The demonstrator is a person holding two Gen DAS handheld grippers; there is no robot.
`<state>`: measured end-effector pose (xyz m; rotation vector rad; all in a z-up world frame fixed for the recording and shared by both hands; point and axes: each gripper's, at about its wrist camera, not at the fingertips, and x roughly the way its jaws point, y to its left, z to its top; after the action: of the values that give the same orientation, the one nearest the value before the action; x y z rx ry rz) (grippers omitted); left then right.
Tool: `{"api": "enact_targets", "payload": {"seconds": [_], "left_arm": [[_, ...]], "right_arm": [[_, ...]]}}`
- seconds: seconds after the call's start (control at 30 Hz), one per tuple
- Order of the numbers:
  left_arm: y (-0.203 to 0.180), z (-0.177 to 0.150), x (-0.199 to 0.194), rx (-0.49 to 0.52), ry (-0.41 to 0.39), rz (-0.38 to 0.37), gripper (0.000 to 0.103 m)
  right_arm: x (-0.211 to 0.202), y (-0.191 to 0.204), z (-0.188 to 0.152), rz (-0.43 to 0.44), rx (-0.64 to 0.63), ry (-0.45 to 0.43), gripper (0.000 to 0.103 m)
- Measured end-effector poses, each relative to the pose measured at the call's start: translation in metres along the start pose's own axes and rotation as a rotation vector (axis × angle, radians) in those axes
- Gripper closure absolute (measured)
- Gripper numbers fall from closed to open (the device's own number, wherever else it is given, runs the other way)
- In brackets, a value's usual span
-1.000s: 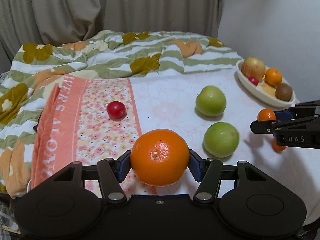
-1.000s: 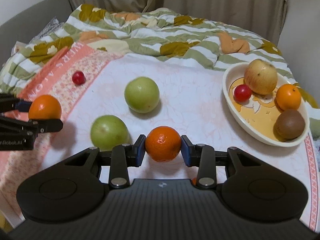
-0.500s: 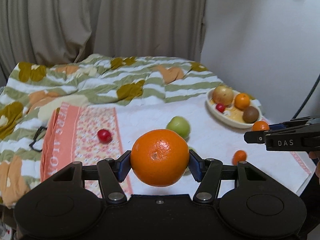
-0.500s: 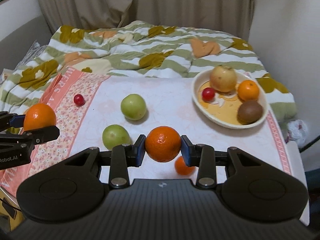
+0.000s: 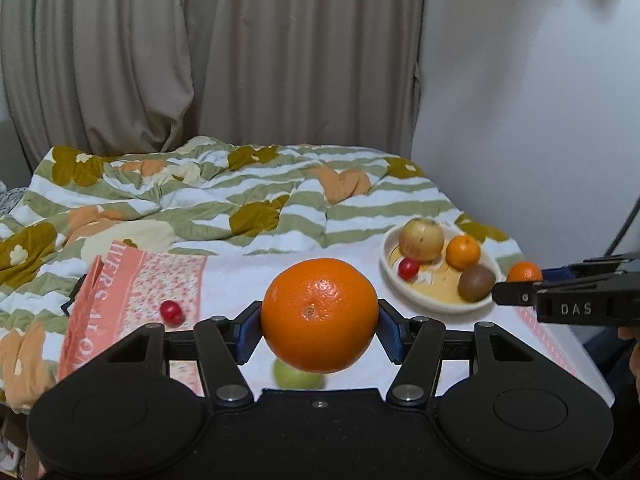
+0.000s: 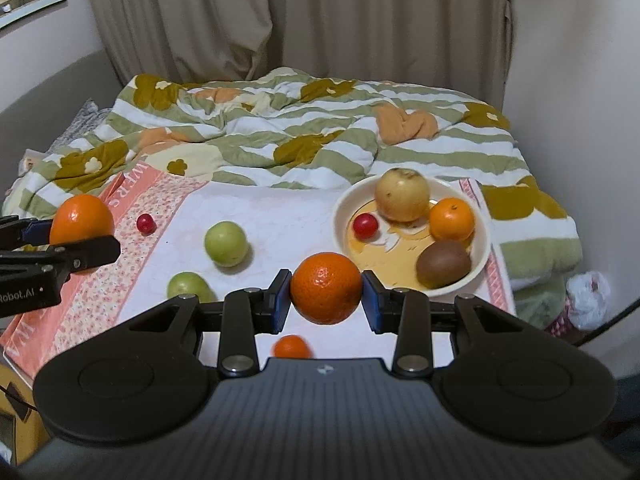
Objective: Organize fruits
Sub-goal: 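Carry the large orange and tangerine to the white bowl and lower them in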
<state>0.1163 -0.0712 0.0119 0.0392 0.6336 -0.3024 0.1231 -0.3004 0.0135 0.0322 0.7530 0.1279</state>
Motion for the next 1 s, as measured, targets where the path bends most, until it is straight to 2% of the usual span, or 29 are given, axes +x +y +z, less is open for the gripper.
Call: {"api": "enact_targets", "payload": {"seconds": [0.23,0.53,1.0], "left_arm": [[-0.054,0.013,0.017,-0.053,-0.008,0.048,0.040],[-0.107,0.029,0.058,-0.076,0.022,0.046,0.040],[-0.142,0.035,0.163,0.065,0.162,-0.021,0.040]], "right_arm": [[0.002,-0.060,0.015,0.060,-0.048,-0.010,0.051],[0.023,-0.119,0.034,0.089,-0.094,0.012,0.051],[0.068,-0.160,0.035,0.043,-0.025,0.056,0.051]]}}
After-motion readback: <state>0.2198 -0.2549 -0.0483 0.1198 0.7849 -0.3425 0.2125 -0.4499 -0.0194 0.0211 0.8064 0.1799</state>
